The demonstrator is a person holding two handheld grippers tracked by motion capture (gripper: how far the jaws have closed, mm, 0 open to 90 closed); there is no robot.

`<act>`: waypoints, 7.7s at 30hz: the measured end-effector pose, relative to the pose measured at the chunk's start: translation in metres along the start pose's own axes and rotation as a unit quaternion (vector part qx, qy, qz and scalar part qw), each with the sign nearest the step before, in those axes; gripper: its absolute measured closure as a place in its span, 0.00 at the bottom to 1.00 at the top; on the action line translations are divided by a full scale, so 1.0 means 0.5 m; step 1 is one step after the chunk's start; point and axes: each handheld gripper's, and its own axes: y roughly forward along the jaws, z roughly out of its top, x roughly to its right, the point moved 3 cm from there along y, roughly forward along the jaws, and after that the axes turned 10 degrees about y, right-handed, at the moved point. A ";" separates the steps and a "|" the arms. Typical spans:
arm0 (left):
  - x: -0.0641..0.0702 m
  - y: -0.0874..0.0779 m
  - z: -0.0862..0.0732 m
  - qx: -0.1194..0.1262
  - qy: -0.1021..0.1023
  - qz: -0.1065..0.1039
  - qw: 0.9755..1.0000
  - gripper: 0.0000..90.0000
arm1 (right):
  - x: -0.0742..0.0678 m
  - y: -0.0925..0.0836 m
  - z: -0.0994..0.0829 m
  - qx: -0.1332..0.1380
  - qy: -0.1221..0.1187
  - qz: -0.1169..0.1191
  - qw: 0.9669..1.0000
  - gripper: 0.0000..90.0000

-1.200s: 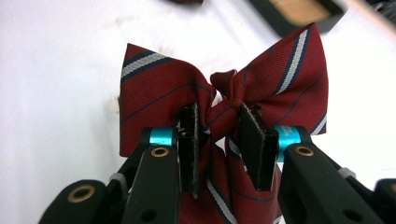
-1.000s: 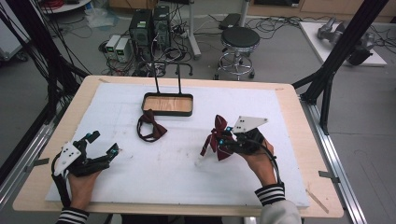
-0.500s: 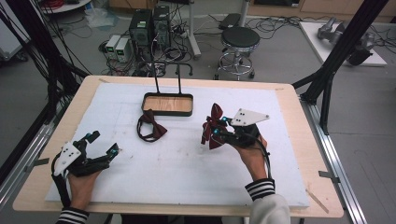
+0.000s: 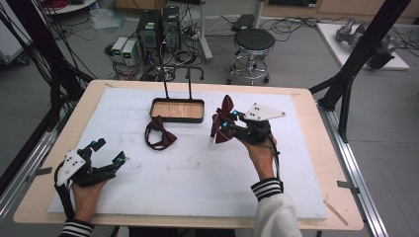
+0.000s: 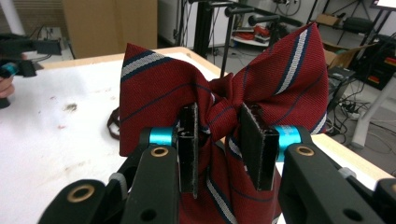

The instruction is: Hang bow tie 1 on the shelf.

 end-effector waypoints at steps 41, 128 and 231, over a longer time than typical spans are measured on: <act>-0.001 -0.001 0.000 0.001 -0.001 0.001 1.000 0.15 | 0.042 0.157 0.114 0.036 0.016 0.037 0.999 0.77; -0.001 -0.001 0.000 0.002 -0.002 0.001 1.000 0.15 | 0.179 0.207 0.091 -0.040 0.094 -0.101 0.990 0.76; 0.001 -0.002 0.000 0.004 0.004 0.001 1.000 0.15 | -0.019 -0.197 -0.197 0.135 0.069 -0.141 0.978 0.11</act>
